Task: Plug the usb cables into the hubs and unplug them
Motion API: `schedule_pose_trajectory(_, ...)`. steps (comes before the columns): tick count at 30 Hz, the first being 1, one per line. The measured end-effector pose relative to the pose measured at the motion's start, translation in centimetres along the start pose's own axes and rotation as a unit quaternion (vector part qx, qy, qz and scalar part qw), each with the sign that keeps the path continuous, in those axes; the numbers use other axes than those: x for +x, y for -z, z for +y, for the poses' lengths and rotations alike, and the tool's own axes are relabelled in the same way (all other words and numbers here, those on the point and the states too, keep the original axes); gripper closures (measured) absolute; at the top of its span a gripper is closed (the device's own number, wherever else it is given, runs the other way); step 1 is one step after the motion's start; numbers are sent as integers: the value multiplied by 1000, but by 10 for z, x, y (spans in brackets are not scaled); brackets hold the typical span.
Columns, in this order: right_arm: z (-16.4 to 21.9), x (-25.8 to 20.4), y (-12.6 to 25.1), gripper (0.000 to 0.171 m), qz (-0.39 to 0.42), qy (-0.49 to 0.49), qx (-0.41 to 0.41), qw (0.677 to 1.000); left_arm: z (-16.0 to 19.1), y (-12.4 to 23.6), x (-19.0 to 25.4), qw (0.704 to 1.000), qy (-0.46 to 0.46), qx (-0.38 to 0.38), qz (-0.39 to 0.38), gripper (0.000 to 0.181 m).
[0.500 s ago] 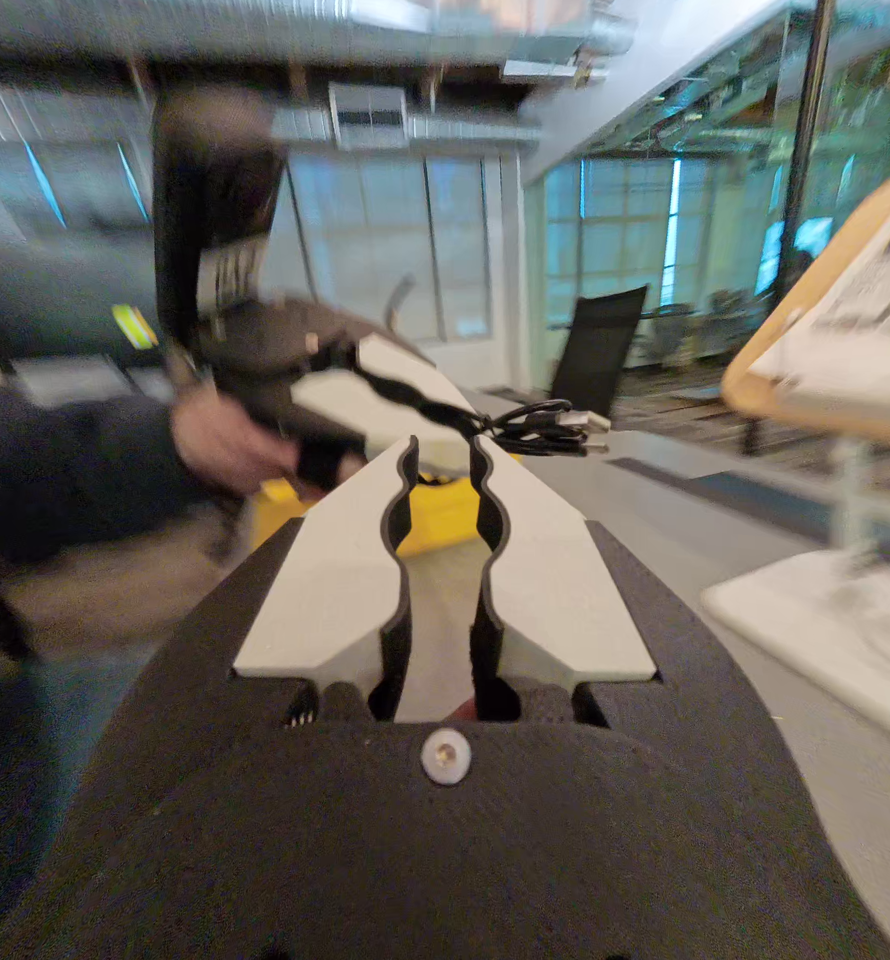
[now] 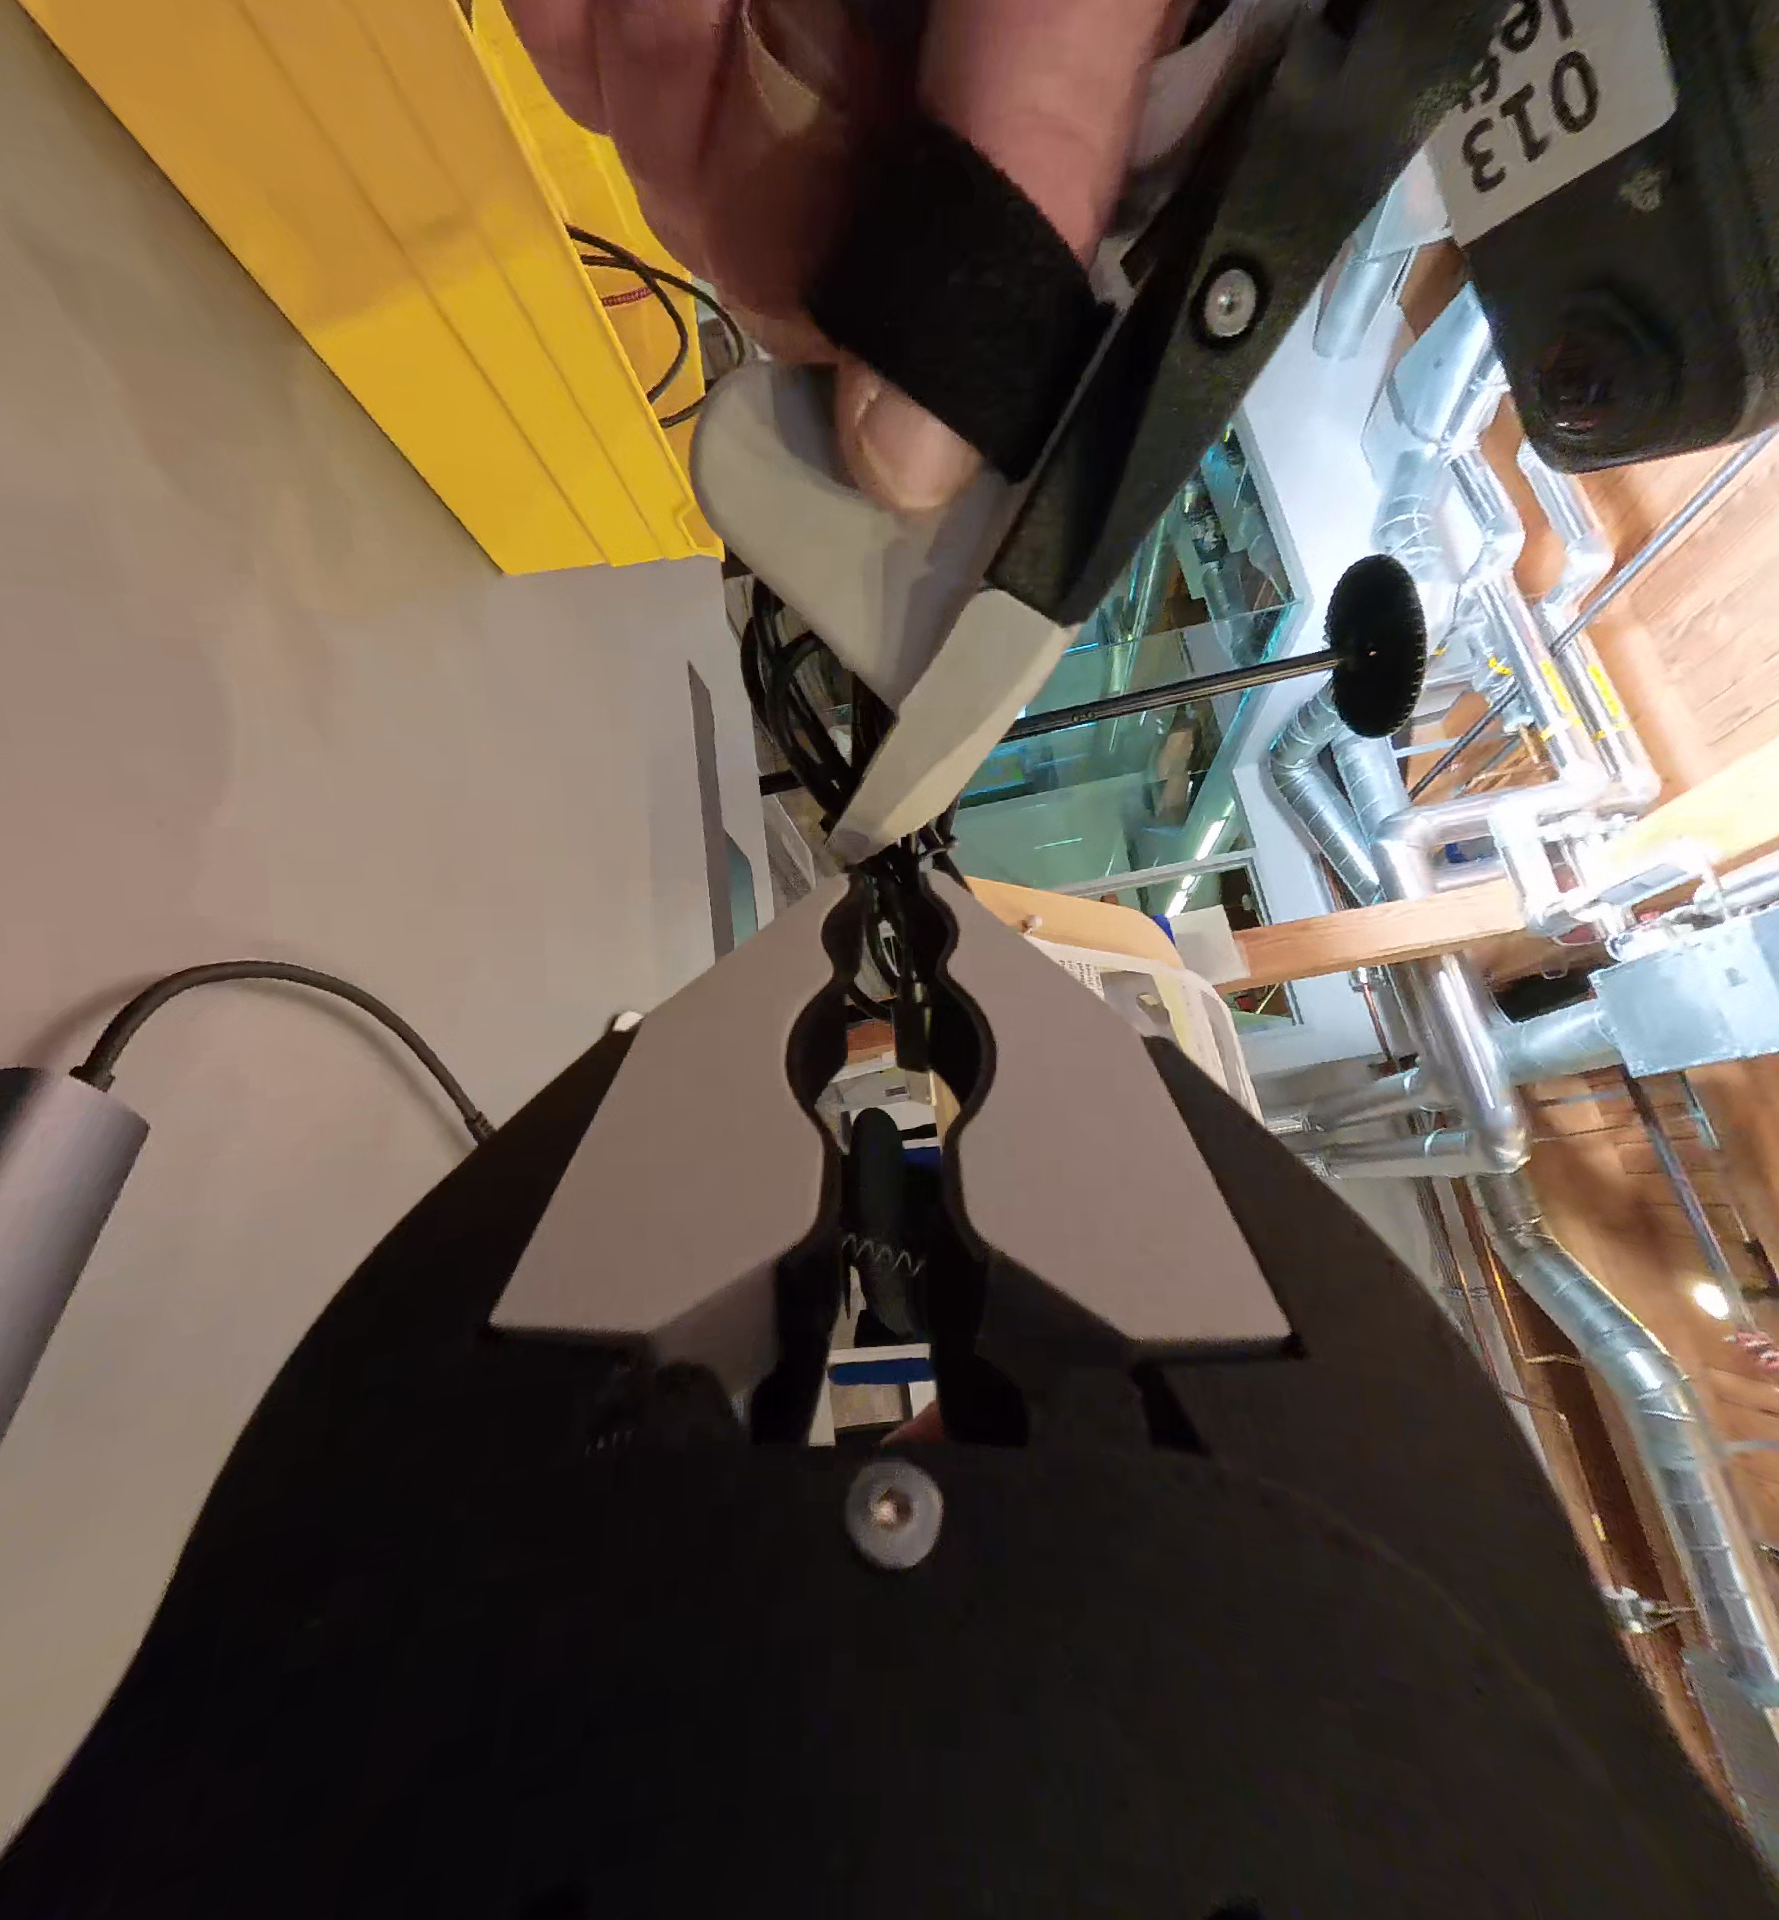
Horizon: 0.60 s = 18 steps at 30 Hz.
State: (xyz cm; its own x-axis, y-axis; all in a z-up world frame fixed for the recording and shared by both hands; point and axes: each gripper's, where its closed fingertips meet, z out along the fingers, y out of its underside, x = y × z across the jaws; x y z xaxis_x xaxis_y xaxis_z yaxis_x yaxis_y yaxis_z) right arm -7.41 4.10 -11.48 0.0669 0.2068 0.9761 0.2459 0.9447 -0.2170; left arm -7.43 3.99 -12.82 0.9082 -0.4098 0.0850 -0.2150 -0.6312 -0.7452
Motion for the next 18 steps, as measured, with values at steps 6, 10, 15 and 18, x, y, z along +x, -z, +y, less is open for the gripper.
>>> schedule_pose_trajectory(6, 3, 3, 0, 171, 0, 11, 1, 1000, -5, -1, 3, 997, 65, 4, 43, 173)
schedule_pose_trajectory(10, 6, 8, 0, 171, -13, -62, 3, 998, -11, 0, 3, 997, 63, 15, 45, 172)
schedule_pose_trajectory(15, 8, 16, 3, 171, -65, -328, 34, 942, -22, 2, 3, 998, -42, 52, -8, 172)
schedule_pose_trajectory(18, 7, 29, 8, 171, -84, -527, 92, 841, -35, 6, 6, 987, -117, 107, -40, 172)
